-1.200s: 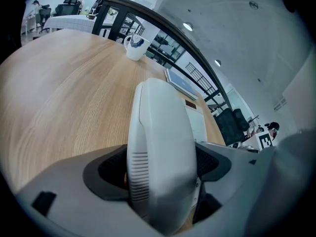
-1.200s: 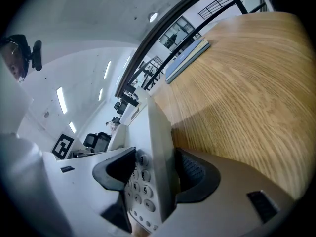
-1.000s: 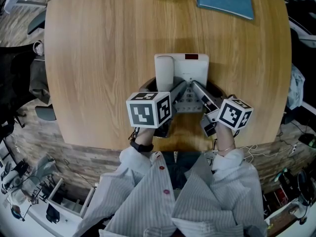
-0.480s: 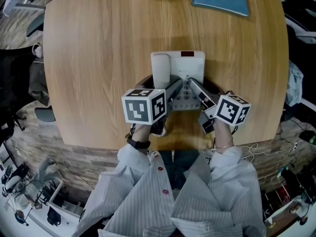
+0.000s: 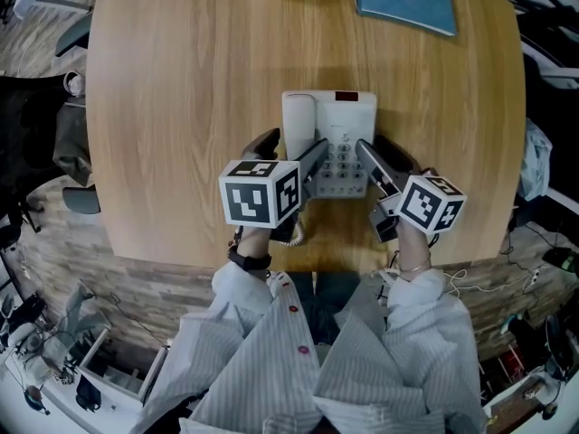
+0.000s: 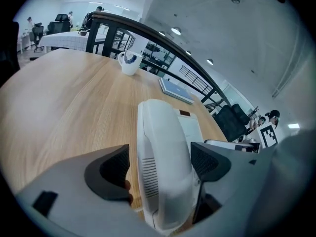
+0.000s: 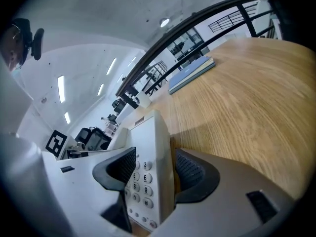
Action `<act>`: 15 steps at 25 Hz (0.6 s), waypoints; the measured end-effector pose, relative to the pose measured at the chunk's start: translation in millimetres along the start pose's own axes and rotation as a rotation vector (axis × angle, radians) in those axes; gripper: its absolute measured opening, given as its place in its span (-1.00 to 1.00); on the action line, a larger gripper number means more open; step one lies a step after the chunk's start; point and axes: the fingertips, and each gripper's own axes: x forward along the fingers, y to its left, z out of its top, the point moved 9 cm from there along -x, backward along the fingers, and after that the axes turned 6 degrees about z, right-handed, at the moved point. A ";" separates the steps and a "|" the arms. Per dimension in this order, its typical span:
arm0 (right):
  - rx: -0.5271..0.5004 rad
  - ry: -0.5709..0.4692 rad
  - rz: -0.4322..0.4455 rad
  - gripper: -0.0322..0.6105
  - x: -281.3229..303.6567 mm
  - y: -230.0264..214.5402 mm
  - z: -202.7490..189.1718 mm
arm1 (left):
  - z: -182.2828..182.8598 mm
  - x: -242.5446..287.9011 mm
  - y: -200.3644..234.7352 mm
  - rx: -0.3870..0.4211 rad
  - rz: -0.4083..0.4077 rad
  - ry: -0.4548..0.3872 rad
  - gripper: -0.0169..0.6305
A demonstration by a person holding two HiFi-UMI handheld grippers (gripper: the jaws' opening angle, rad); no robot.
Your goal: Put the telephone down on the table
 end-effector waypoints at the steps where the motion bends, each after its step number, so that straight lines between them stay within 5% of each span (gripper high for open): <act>1: 0.000 -0.006 0.004 -0.07 -2.8 2.0 1.9 | 1.8 -4.6 0.2 -0.007 -0.002 -0.010 0.28; 15: -0.217 -0.022 0.136 -0.09 -30.8 88.7 23.6 | 32.3 -90.2 -34.3 -0.010 -0.155 -0.238 0.09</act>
